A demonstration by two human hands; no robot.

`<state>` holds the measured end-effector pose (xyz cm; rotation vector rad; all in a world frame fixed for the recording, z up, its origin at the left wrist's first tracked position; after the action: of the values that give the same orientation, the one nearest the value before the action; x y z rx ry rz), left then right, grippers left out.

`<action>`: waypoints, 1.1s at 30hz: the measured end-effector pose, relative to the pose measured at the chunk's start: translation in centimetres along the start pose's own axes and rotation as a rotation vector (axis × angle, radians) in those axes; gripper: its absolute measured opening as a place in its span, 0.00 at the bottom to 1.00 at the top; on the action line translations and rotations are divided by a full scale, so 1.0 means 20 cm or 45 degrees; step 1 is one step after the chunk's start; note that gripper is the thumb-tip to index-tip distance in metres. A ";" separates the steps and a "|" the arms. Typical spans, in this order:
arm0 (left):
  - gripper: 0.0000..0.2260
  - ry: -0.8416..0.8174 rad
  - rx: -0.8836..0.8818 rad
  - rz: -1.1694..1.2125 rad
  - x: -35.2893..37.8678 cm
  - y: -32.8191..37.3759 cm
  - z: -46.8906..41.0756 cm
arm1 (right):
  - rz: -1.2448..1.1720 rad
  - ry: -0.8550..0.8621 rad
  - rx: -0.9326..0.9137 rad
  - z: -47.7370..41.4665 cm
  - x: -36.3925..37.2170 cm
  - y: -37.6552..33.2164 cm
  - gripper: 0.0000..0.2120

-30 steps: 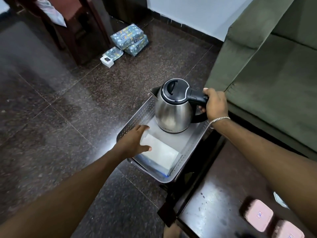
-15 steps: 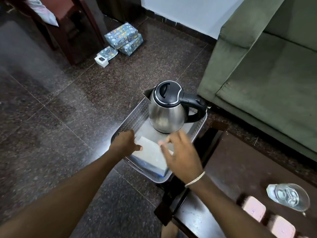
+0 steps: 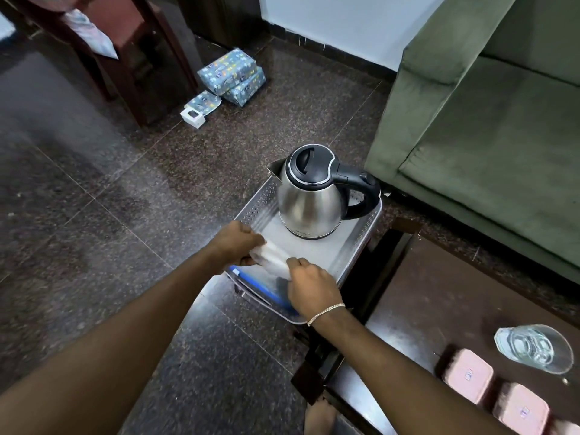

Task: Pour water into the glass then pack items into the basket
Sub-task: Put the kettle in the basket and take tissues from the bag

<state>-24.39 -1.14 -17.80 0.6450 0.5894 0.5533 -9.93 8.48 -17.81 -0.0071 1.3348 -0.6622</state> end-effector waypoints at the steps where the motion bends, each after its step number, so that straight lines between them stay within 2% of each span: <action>1: 0.11 -0.009 0.042 0.053 0.01 0.03 0.02 | -0.079 0.024 0.016 0.00 -0.04 0.03 0.16; 4: 0.17 0.116 0.262 0.095 -0.01 0.13 0.06 | -0.538 0.091 0.102 0.02 -0.16 0.14 0.14; 7: 0.24 0.447 0.608 -0.087 -0.05 0.23 0.17 | -1.181 0.143 0.256 0.08 -0.30 0.29 0.09; 9: 0.26 0.520 0.704 -0.206 -0.02 0.26 0.23 | -1.520 0.097 0.312 0.14 -0.38 0.39 0.09; 10: 0.30 0.444 0.695 -0.191 0.02 0.27 0.24 | -1.663 0.079 0.331 0.18 -0.43 0.44 0.10; 13: 0.49 -0.014 0.548 0.139 0.25 0.28 0.24 | -2.068 0.060 0.385 0.32 -0.58 0.61 0.18; 15: 0.57 -0.137 0.444 0.320 0.38 0.29 0.26 | -2.231 0.053 0.398 0.44 -0.68 0.73 0.16; 18: 0.51 0.001 0.353 0.530 0.49 0.30 0.31 | -2.327 0.072 0.394 0.64 -0.81 0.90 0.15; 20: 0.43 0.146 0.292 0.600 0.59 0.30 0.37 | -2.378 0.090 0.378 0.77 -0.88 1.01 0.18; 22: 0.33 0.199 0.226 0.684 0.76 0.33 0.46 | -2.437 0.092 0.339 0.91 -0.94 1.10 0.20; 24: 0.29 0.032 0.126 0.755 0.98 0.37 0.55 | -2.475 0.091 0.300 1.03 -0.98 1.16 0.21; 27: 0.34 -0.486 0.053 0.776 1.37 0.49 0.75 | -2.524 0.150 0.279 1.21 -1.02 1.30 0.23; 30: 0.31 -0.860 0.071 0.900 1.64 0.63 0.96 | -2.584 0.223 0.290 1.38 -1.03 1.47 0.22; 33: 0.23 -0.901 0.169 0.868 1.77 0.73 1.05 | -2.642 0.288 0.323 1.51 -1.00 1.61 0.19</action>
<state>10.01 22.97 -5.73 1.1095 -0.2867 0.8607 29.60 32.90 -4.13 -1.2684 1.0228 -2.5674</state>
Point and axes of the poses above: each hand's wrist, its own z-axis away from the middle knuckle, its own x-axis out of the palm, y = z × x, the point moved 7 cm from there along -z, towards the middle knuckle, and after that the axes turned 3 degrees about x, right-handed, at the moved point
